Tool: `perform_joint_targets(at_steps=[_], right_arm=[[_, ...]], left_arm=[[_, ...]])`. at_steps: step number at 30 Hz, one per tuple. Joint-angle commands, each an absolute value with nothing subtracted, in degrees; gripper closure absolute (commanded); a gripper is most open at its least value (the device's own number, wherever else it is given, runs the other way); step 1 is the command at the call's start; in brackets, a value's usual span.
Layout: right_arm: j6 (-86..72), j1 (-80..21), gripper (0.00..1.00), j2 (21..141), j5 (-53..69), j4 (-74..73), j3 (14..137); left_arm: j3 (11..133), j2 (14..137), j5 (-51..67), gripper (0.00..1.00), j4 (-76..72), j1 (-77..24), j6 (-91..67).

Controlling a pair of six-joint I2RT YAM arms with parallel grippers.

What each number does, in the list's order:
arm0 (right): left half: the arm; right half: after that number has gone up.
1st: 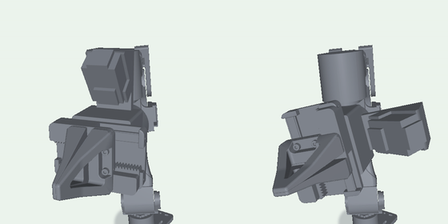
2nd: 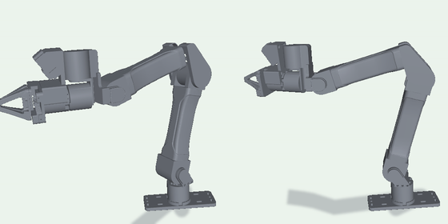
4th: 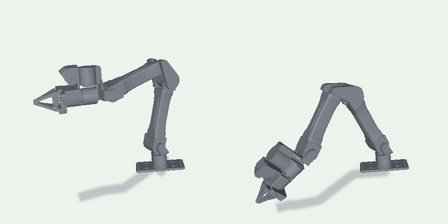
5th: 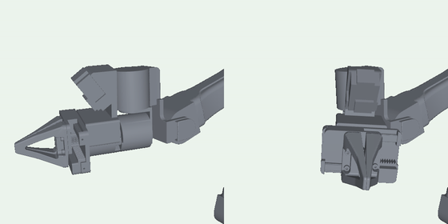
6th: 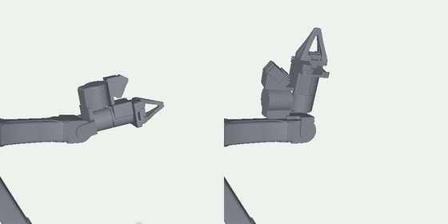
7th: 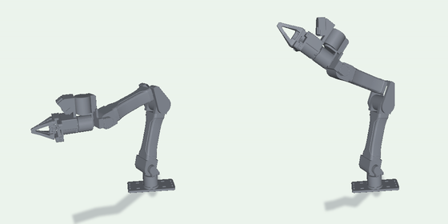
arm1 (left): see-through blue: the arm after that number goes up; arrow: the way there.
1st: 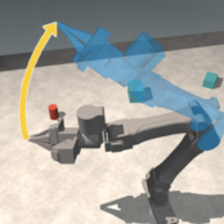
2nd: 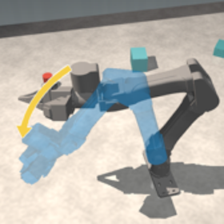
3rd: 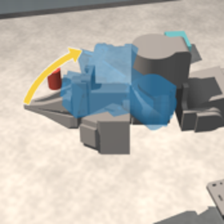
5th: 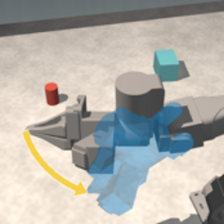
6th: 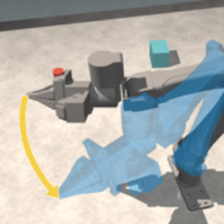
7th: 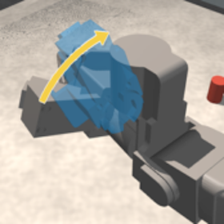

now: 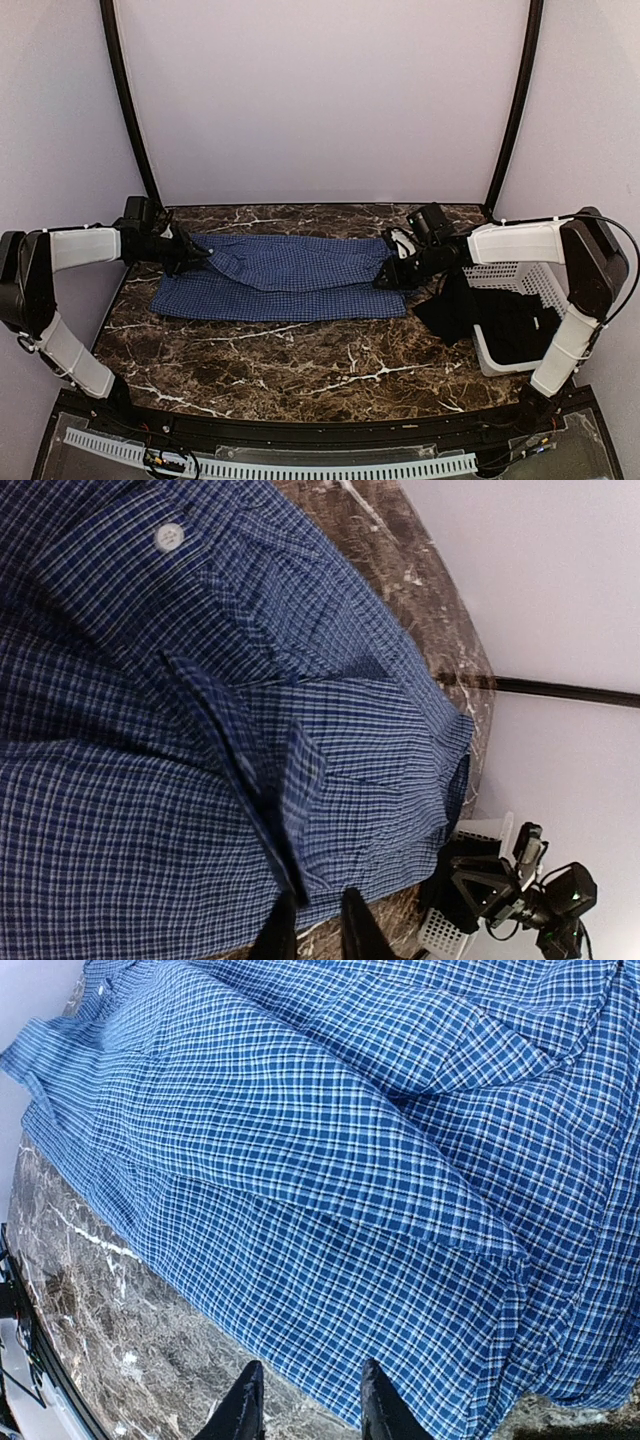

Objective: Fold and stack the mixed laundry pile
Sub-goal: Adjust the rectangle-folded shirt at the center of the board.

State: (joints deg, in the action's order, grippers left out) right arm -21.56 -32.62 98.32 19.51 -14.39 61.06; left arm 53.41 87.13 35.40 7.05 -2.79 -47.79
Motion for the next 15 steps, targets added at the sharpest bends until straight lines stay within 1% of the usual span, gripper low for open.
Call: perform_joint_targets(at_steps=[1,3,4,5,7,8,11,15], right_arm=[[-21.80,-33.41,0.70,96.97,18.52,-15.68,61.38],[-21.71,-33.93,0.70,96.79,17.43,-16.68,62.19],[-21.71,-34.33,0.70,96.77,16.66,-17.37,62.74],[-21.71,-34.89,0.70,96.84,15.82,-18.14,63.59],[-21.71,-36.18,0.70,97.18,13.55,-19.74,65.59],[-21.77,-36.99,0.70,97.48,12.58,-20.53,66.69],[-22.37,-38.73,0.71,99.64,11.32,-21.82,69.36],[-23.38,-40.04,0.71,104.72,11.37,-22.45,72.51]], left_arm=[[52.10,86.09,28.89,0.79,12.43,-2.38,-42.25],[51.24,83.12,25.22,0.66,12.71,-2.37,-40.40],[51.35,81.20,23.90,0.64,13.08,-2.44,-39.63],[51.69,80.42,21.40,0.58,14.08,-2.49,-37.64],[53.50,79.20,18.08,0.53,15.93,-3.08,-34.39],[55.23,79.57,16.14,0.51,16.62,-3.67,-33.37],[59.43,82.85,15.28,0.50,18.74,-4.63,-29.75],[65.08,92.31,14.53,0.54,21.57,-6.44,-27.68]])
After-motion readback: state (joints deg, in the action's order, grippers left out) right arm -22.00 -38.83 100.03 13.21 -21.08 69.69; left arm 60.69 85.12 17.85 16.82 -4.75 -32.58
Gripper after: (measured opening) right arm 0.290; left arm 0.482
